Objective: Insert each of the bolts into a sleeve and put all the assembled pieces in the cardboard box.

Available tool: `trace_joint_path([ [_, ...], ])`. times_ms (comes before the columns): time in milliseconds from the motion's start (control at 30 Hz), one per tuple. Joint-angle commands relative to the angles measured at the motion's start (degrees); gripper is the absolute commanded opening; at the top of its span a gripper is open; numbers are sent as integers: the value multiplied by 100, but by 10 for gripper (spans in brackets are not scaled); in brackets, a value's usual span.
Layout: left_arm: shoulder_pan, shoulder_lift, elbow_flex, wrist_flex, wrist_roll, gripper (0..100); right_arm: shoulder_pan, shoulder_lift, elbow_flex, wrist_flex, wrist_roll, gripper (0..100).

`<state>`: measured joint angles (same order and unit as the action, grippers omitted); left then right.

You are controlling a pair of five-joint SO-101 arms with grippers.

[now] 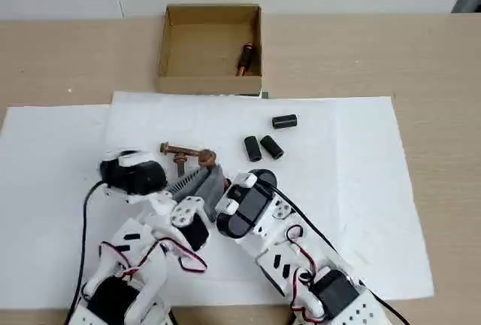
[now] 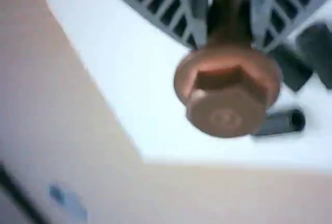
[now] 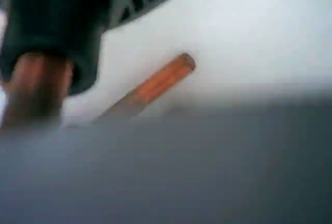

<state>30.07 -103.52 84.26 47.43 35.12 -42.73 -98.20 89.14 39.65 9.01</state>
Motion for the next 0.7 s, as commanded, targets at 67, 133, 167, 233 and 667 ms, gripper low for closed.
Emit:
trace_joint_path([
  [67, 229, -35, -48, 378, -9, 6, -40, -66, -62, -259, 79, 2],
  [133, 202, -35, -48, 413, -9, 8, -40, -66, -53, -259, 79, 2],
  [167, 193, -35, -48, 422, -9, 10, -40, -66, -53, -259, 79, 2],
  [233, 193, -35, -48, 422, -18, 55, -40, -66, -44, -259, 79, 2],
  [667, 185, -18, -585, 677, -492, 221, 171, -66, -44, -207, 44, 2],
])
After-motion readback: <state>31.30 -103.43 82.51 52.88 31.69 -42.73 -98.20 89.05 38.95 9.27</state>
